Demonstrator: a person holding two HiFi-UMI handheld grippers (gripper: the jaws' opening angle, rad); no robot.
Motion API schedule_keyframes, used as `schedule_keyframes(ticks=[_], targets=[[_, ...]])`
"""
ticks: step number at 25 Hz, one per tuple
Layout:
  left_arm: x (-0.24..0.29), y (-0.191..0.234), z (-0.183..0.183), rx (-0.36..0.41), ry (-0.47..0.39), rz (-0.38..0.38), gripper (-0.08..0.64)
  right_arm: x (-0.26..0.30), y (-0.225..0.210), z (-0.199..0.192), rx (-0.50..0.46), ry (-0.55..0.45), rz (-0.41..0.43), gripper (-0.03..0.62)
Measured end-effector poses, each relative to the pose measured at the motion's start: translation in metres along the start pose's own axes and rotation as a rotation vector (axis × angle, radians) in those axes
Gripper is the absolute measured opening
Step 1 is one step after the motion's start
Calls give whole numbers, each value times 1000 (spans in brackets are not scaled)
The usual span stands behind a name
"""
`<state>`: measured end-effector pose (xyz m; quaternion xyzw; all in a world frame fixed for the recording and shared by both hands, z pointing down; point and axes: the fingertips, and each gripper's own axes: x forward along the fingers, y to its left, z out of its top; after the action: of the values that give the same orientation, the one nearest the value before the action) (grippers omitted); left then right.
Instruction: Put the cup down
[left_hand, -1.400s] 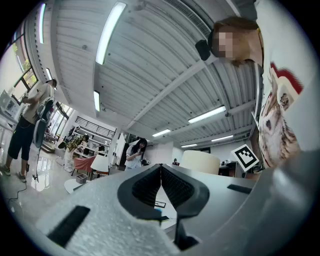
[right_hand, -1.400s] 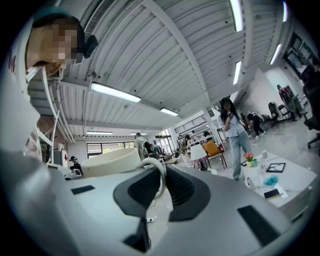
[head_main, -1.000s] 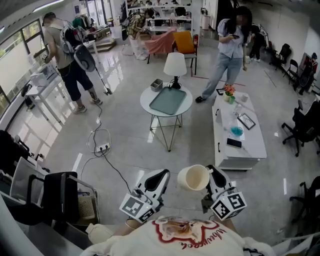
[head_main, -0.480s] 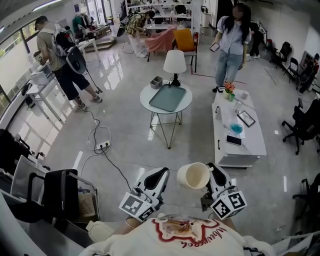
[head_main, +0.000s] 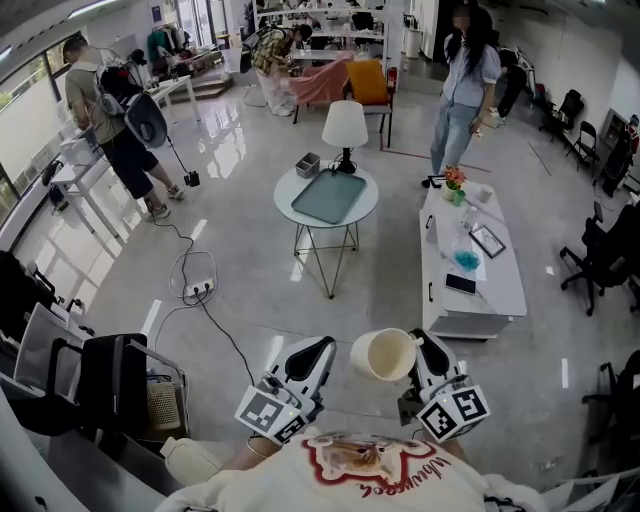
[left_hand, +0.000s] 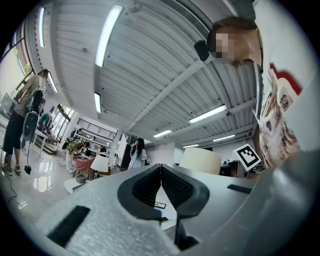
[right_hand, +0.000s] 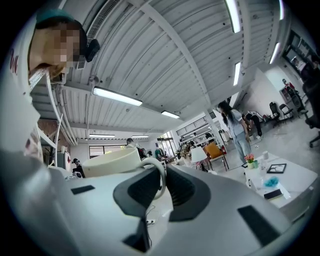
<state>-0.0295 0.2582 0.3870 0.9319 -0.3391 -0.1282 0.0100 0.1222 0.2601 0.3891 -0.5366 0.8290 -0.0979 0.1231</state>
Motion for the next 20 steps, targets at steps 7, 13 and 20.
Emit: schedule_keyframes(ticks=[7, 13, 20], targets=[[1, -15, -5, 13, -8, 24, 17, -10, -9, -1, 2, 9, 16, 52], [8, -15, -6, 11, -17, 37, 17, -8, -14, 0, 5, 14, 22, 52], [21, -2, -14, -4, -12, 42, 17, 5, -24, -6, 15, 25, 19, 52]])
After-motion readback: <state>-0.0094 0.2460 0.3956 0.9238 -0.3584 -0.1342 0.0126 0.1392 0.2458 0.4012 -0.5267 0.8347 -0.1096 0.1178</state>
